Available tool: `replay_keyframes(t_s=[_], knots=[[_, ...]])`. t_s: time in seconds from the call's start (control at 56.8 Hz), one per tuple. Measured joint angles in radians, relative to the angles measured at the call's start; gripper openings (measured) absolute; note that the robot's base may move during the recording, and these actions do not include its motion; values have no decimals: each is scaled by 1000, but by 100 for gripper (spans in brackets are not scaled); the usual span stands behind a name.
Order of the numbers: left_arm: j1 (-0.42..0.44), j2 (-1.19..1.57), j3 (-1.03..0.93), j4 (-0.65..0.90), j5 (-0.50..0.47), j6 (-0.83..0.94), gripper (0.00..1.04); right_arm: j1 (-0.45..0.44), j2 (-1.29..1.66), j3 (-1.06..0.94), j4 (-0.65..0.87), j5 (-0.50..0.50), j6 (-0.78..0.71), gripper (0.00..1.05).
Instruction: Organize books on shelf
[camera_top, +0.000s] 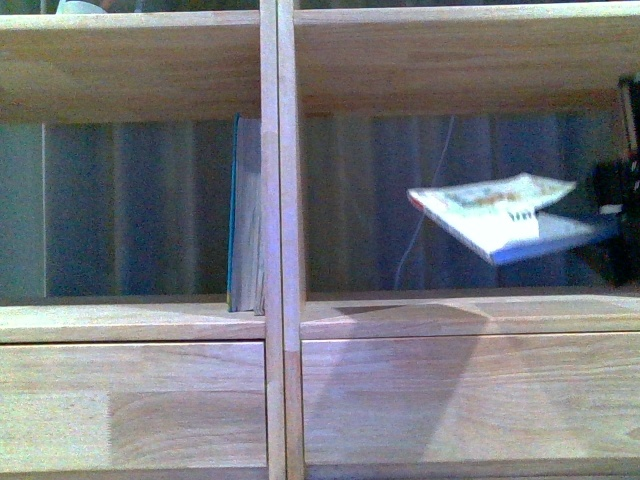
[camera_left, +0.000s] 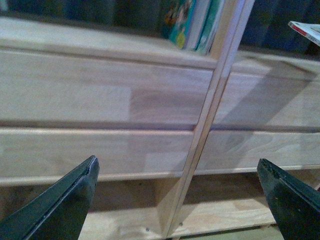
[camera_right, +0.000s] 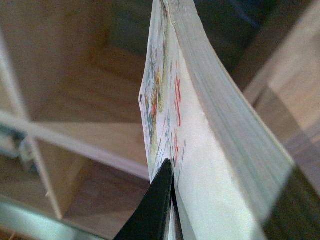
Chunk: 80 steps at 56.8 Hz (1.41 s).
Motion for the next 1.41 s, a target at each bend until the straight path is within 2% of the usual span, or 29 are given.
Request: replay_keyframes(t_s=[0.088,0.194,0.405,0.493,0.757,1.038,1.214,1.267,1.373,1.408], knots=[[-47,141,116,14,17,-49,98,19,-33,18,25,-38,-55,12],[-150,352,290,80,56,-144,98,63,-45,44,46,-77,-155,12],[-312,582,472,376,177,-402,98,116,1,78,55,-81,-266,12],[-363,634,512,475,195,-497,98,129,25,88,69,-79,-272,12],[-446,780,597,682,206,-690,98,234,35,92,79,-91,-280,12],[-496,851,679,722,184,-782,98,349,35,67,132,-98,-229,12],[-524,862,692,698,143,-781,71,375,35,50,164,-83,-171,12],[-526,864,692,698,120,-780,58,386,35,49,164,-67,-172,12],[-526,864,692,692,85,-776,44,395,34,49,168,-54,-177,12],[-526,864,692,692,72,-776,39,397,34,48,169,-60,-180,17]])
